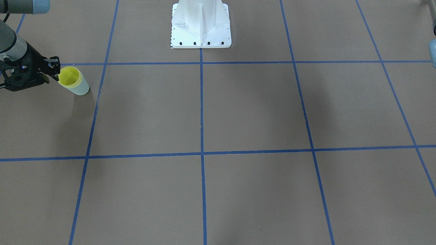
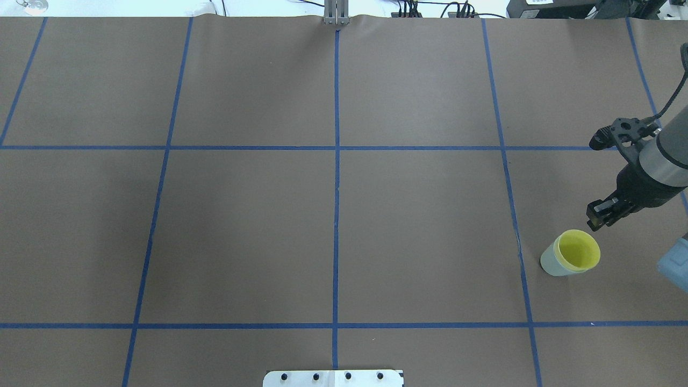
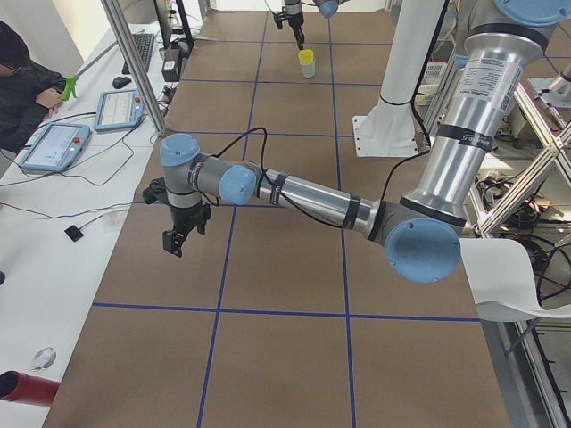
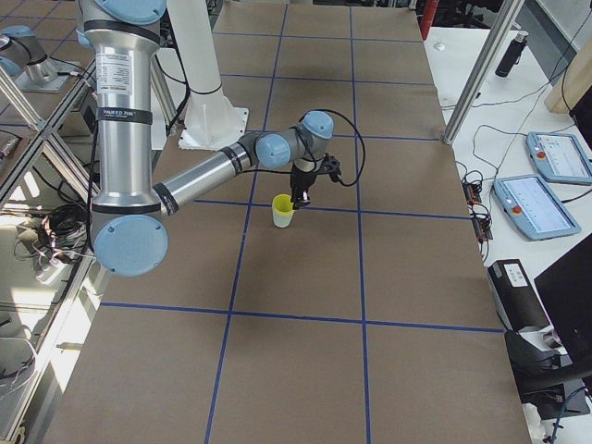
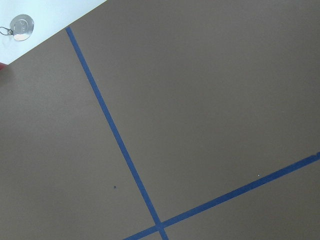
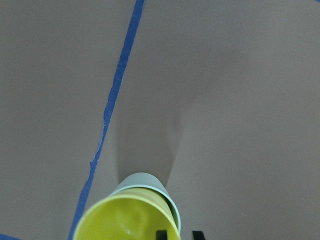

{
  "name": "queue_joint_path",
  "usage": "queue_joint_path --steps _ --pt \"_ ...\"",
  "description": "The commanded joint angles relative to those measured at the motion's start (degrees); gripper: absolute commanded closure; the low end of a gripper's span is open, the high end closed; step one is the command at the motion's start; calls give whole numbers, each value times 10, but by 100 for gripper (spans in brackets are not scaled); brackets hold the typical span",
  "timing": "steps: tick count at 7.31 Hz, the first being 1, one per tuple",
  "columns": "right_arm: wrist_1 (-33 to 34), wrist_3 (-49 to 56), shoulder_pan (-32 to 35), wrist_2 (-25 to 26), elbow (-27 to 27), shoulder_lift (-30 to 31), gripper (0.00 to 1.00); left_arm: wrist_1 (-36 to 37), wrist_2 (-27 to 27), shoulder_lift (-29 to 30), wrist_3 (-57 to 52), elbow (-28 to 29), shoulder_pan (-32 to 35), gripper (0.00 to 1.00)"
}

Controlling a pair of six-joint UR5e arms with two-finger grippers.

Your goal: Transfer and stack yellow cup on green cup

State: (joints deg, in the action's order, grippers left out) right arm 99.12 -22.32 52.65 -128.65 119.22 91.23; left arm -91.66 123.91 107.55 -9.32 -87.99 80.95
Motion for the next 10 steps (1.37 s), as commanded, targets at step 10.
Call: queue_joint_path --steps 10 --pt "-4 239 341 -19 -102 23 0 1 27 -8 -107 109 162 0"
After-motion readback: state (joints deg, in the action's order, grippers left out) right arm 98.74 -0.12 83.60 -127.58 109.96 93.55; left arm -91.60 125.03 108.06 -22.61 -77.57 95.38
